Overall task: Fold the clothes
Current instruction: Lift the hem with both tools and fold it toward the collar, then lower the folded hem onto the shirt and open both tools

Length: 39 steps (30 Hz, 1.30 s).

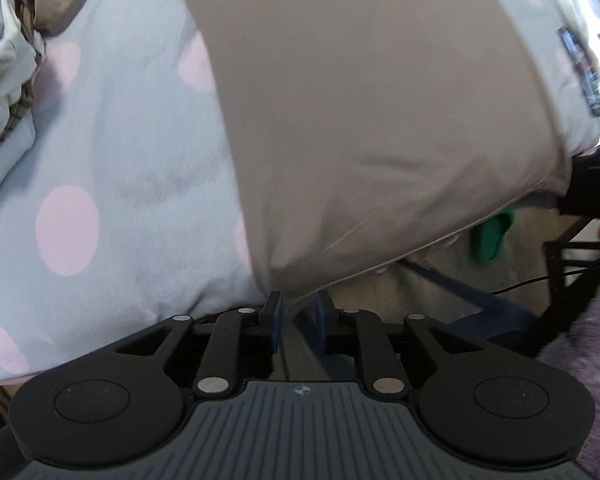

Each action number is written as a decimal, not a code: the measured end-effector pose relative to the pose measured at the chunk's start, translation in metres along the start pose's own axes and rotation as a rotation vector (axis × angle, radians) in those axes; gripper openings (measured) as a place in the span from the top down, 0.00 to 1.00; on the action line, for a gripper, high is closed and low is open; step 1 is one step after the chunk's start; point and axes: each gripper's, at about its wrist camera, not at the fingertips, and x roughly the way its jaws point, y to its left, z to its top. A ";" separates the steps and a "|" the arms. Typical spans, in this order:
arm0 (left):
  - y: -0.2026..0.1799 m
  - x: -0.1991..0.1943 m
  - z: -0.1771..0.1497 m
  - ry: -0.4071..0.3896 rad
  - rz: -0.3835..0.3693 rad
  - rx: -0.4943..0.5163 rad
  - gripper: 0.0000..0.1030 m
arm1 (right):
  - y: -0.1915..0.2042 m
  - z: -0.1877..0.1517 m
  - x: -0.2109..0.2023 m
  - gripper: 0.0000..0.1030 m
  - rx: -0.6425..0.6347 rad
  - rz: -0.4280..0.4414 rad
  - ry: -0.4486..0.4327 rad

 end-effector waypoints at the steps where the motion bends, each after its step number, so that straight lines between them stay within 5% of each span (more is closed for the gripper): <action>1: 0.000 -0.006 0.002 -0.027 0.001 0.001 0.85 | -0.005 0.003 -0.002 0.58 0.021 0.013 -0.007; 7: 0.006 -0.036 0.034 -0.219 0.085 0.003 0.84 | -0.065 0.034 -0.033 0.47 0.227 0.081 -0.134; 13: 0.005 -0.055 0.081 -0.389 0.090 -0.024 0.84 | -0.152 0.059 -0.083 0.41 0.507 -0.007 -0.364; 16: 0.004 -0.064 0.105 -0.473 0.091 -0.038 0.78 | -0.185 0.062 -0.102 0.20 0.622 -0.017 -0.513; 19: 0.005 -0.067 0.127 -0.540 0.072 -0.070 0.77 | -0.201 0.067 -0.107 0.18 0.634 -0.066 -0.600; 27: 0.019 -0.048 0.162 -0.595 0.085 -0.171 0.77 | -0.225 0.101 -0.084 0.14 0.664 -0.102 -0.599; 39: 0.051 -0.022 0.194 -0.566 0.152 -0.270 0.76 | -0.277 0.143 -0.048 0.15 0.682 -0.191 -0.563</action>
